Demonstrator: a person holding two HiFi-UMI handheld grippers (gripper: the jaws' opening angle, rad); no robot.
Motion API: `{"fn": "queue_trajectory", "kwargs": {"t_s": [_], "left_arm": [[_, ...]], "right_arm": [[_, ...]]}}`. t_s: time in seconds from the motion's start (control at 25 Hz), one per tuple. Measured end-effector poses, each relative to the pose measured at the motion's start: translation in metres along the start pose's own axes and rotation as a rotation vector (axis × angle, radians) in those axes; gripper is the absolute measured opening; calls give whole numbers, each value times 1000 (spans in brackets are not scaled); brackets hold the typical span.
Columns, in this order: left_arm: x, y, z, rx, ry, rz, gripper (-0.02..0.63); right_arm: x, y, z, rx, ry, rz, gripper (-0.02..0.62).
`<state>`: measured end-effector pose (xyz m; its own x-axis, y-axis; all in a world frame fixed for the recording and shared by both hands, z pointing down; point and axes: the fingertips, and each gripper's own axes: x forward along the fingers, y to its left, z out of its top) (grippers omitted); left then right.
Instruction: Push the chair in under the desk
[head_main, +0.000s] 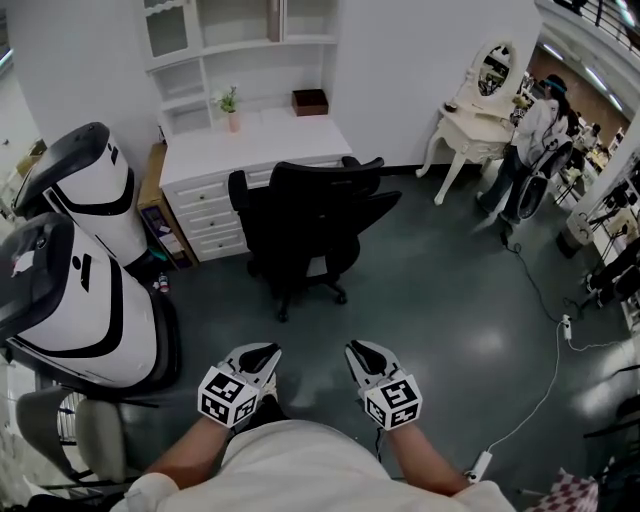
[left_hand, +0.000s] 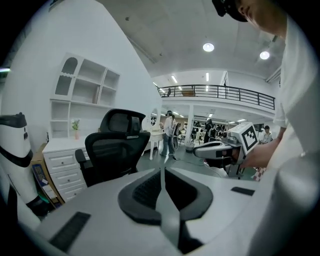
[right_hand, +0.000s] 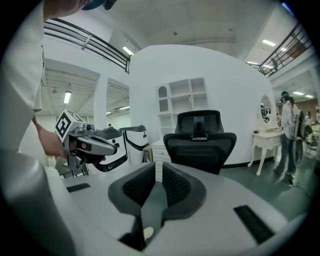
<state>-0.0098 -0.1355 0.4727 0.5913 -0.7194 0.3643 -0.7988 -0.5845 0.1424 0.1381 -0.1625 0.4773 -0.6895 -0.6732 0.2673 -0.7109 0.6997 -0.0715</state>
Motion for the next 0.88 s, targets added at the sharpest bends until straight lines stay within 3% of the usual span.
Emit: {"fn": "queue_trajectory", "kwargs": {"t_s": [0.24, 0.88], "left_arm": [[-11, -15, -6, -13, -6, 3, 9], [-32, -36, -20, -9, -2, 19, -2]], "right_arm": [[-23, 4, -9, 16, 1, -26, 23], [-40, 26, -19, 0, 8, 21, 5]]}}
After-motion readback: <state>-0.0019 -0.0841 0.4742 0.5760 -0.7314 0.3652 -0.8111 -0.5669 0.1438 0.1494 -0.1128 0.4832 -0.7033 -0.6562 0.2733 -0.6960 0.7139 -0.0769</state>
